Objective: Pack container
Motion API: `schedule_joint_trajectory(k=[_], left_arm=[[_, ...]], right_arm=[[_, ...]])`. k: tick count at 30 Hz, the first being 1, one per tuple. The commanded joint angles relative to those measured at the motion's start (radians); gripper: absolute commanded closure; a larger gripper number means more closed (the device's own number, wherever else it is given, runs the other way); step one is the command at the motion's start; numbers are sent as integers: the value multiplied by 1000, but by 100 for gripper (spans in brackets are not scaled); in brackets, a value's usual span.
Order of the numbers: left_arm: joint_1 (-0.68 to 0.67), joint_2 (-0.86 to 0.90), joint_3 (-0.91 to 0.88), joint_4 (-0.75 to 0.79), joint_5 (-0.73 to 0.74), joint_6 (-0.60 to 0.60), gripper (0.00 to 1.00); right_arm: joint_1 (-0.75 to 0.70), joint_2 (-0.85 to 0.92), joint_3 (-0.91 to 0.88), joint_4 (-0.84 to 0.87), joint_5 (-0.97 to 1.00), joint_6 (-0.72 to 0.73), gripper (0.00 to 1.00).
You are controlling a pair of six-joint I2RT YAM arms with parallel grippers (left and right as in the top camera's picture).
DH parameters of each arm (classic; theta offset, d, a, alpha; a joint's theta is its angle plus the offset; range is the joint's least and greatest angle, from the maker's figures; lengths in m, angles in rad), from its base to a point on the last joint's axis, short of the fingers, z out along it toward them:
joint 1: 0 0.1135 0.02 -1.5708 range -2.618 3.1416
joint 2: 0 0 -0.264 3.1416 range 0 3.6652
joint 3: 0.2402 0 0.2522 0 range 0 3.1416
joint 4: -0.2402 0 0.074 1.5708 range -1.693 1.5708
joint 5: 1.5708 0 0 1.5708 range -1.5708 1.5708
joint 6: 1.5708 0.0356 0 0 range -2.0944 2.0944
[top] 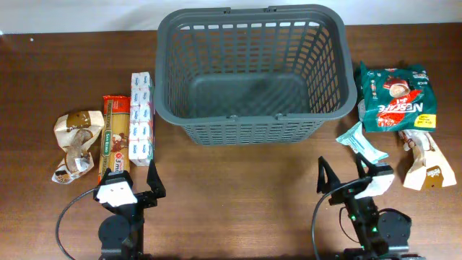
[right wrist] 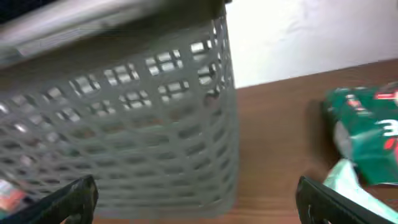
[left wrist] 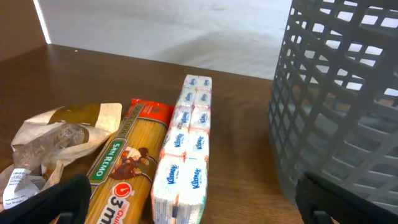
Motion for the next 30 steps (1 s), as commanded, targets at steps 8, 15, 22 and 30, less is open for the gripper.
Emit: schedule_joint_trajectory(k=[8,15,22,30], left_arm=[[-4,-10,-8,6,-11,-9,1],[-4,-10,-8,6,-11,-9,1],[-4,-10,-8,6,-11,-9,1],[-4,-10,-8,6,-11,-9,1]], right_arm=[[-60,789,1309,-708,26,-95,1],[-124,1117,1877,-1021,343,-99,1],[-325,1522,1973,-1089,359,-155,1],[-357,1923,1972,-1051,338,-243,1]])
